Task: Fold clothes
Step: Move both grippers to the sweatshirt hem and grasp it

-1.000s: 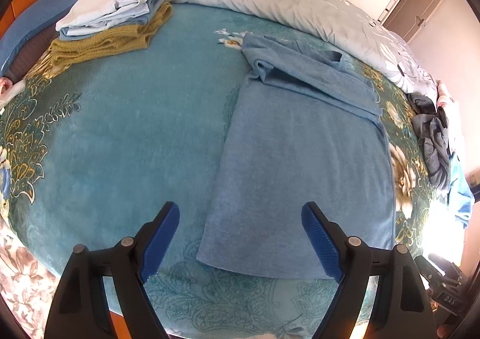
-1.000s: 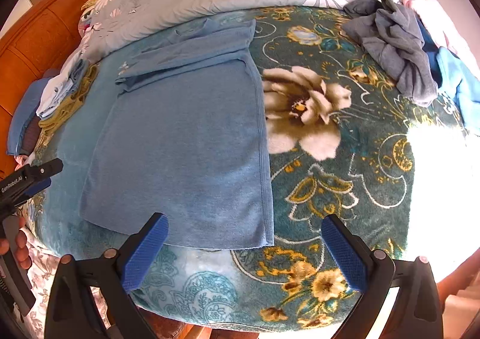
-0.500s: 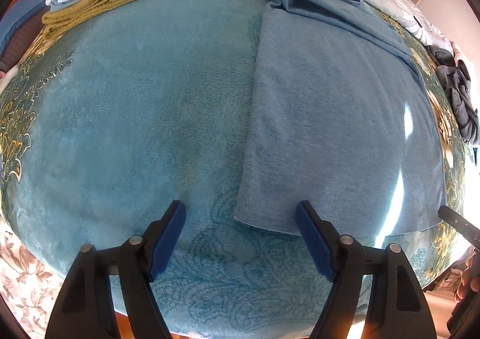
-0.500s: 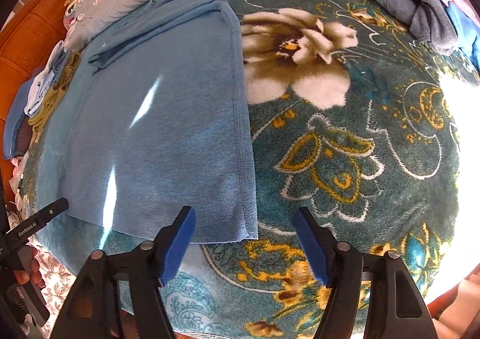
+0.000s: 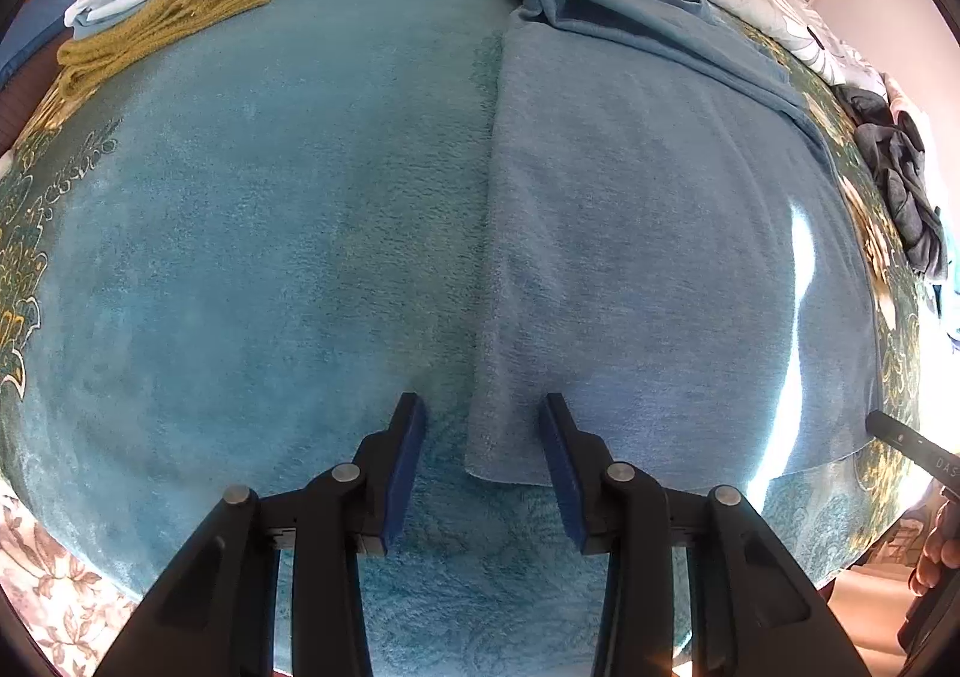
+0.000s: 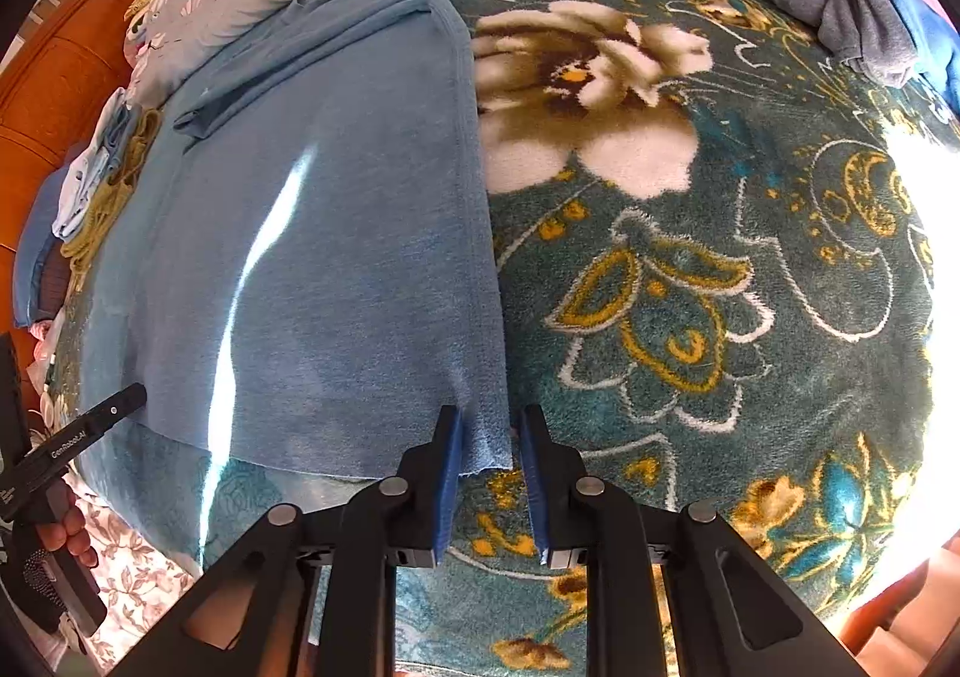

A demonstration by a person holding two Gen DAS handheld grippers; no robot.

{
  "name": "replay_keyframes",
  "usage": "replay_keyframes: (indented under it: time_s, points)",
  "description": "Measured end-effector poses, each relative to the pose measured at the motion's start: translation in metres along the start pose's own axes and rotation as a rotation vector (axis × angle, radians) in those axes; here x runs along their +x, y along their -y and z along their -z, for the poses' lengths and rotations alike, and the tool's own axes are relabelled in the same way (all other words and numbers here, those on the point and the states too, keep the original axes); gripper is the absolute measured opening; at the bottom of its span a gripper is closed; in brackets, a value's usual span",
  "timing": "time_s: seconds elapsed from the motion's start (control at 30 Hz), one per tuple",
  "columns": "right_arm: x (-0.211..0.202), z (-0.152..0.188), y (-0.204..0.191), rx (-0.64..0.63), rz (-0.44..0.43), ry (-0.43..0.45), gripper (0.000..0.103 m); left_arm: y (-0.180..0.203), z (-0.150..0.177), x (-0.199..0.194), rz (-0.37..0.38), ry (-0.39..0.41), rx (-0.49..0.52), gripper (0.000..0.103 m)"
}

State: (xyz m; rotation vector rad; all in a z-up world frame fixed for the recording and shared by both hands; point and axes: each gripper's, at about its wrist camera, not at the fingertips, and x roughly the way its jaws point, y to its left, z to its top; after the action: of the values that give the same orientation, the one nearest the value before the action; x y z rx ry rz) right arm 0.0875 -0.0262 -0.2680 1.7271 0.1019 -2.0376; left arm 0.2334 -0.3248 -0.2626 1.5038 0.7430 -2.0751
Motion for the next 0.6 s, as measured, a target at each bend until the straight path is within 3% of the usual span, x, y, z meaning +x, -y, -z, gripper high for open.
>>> replay_keyframes:
  time_s: [0.17, 0.3, 0.6]
  points:
    - [0.002, 0.001, 0.000, 0.014, -0.036, -0.018, 0.006, -0.010, -0.001, -0.001, 0.032, -0.004, -0.037, 0.037]
    - [0.001, 0.000, 0.001, 0.019, -0.051, -0.025, 0.005, -0.023, -0.003, -0.003, 0.064, -0.007, -0.070, 0.030]
    - [0.002, 0.000, 0.002, 0.014, -0.053, -0.039, 0.005, -0.028, -0.005, -0.004, 0.115, -0.037, -0.086, 0.029]
